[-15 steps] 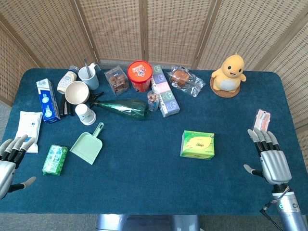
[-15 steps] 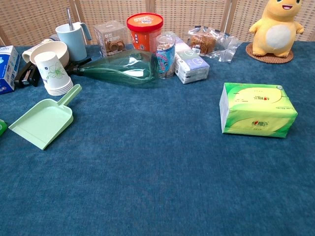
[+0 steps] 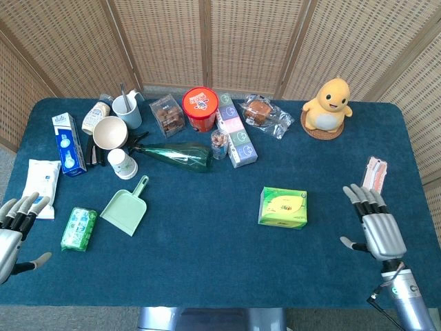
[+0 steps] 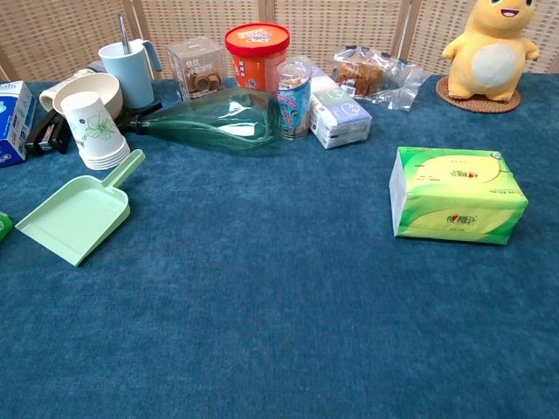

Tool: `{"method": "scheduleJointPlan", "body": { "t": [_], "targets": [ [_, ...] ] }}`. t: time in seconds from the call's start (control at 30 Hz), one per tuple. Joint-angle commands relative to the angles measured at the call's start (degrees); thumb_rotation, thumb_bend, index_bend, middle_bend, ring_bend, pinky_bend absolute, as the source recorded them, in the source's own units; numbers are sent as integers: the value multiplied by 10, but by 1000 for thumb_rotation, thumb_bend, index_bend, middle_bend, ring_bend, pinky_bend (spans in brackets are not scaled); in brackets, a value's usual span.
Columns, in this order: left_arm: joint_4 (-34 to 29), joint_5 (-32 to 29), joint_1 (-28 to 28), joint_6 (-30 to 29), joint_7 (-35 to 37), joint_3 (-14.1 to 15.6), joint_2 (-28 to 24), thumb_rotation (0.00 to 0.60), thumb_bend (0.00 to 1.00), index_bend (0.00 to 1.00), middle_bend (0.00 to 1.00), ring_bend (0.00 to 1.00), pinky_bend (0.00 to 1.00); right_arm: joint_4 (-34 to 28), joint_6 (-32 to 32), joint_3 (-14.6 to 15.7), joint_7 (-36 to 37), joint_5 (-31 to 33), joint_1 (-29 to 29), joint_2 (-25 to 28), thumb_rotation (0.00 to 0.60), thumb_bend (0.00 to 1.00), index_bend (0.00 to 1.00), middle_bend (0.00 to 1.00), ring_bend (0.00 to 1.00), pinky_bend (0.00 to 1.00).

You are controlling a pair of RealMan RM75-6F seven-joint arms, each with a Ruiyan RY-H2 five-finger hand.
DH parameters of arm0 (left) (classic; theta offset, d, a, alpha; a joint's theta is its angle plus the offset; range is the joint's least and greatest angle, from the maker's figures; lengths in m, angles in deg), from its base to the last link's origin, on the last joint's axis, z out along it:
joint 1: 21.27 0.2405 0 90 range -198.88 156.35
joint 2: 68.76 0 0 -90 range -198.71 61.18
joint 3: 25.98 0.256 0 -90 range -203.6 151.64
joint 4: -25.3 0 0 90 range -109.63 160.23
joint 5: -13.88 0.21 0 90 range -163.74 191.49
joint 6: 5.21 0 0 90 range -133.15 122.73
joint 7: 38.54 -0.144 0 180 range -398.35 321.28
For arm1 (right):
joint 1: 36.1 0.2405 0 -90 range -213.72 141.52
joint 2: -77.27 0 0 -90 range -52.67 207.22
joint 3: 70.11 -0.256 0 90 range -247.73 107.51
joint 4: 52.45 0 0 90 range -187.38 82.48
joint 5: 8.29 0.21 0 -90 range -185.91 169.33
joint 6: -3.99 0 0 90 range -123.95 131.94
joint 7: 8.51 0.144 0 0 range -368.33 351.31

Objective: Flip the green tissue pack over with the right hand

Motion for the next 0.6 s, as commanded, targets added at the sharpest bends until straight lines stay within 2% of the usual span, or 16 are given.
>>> {"method": "scheduleJointPlan", "body": {
  "t": [0.03, 0.4, 0.6],
  "targets": [
    [0, -4, -2, 4, 0, -1, 0, 600, 40, 0, 0, 0, 0, -5, -36, -1, 3, 6, 21, -8, 600, 0, 0, 0, 0, 11],
    [-6, -15, -2, 7, -7, -3, 1, 600, 39, 0, 0, 0, 0, 4, -118, -25, -8, 37, 82, -60, 600, 0, 0, 2, 0, 15],
    [-7, -16, -2, 7, -7, -4, 1, 600, 39, 0, 0, 0, 0, 17, -135, -36, -7, 51, 100, -79, 600, 0, 0, 63, 0, 79]
  ]
}}
